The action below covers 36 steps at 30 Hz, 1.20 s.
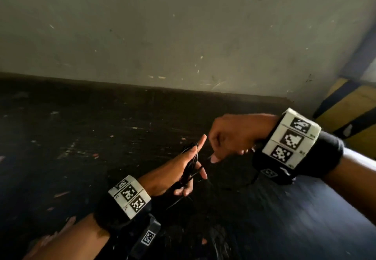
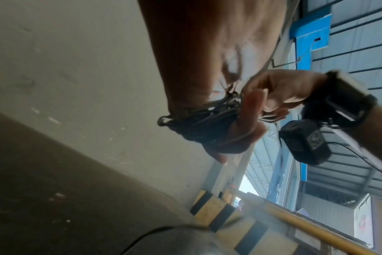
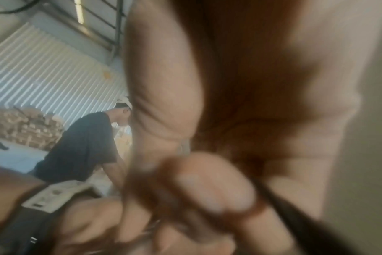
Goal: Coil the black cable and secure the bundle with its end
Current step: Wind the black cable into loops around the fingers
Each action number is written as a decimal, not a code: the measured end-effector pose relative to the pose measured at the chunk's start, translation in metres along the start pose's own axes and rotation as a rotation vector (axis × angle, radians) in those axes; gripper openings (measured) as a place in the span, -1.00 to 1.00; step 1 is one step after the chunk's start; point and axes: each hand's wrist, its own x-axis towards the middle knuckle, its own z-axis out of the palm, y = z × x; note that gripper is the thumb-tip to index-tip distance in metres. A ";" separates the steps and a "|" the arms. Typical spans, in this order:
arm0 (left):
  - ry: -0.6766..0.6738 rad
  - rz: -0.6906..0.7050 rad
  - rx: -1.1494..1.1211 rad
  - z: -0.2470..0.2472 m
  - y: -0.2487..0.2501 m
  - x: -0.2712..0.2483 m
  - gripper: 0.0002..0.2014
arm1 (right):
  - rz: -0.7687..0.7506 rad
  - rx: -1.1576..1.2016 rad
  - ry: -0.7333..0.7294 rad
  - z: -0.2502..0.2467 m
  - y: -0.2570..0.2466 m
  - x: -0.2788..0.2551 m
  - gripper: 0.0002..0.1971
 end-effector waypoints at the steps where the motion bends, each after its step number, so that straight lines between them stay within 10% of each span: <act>1: -0.017 -0.013 0.009 0.000 0.002 -0.002 -0.53 | -0.025 -0.049 0.068 -0.007 0.005 -0.001 -0.77; 5: -0.119 -0.125 0.020 -0.011 0.003 -0.010 -0.32 | -0.100 0.003 0.325 -0.032 0.024 -0.009 -0.74; 18: -0.412 0.088 -0.355 -0.018 0.054 -0.012 -0.55 | -0.182 0.188 0.703 0.029 0.072 0.045 -0.58; 23: -0.221 0.223 -0.608 -0.026 0.077 0.019 -0.53 | -0.190 0.456 0.654 0.075 0.040 0.065 -0.84; 28: 0.060 0.320 -0.555 -0.044 0.086 0.039 -0.53 | -0.043 0.464 0.125 0.084 -0.009 0.060 -0.79; 33: 0.167 0.247 -0.365 -0.050 0.064 0.038 -0.55 | -0.079 0.168 0.324 0.067 -0.025 0.042 -0.83; 36: 0.163 0.160 -0.270 -0.046 0.045 0.032 -0.54 | -0.024 0.147 0.161 0.049 -0.024 0.023 -0.93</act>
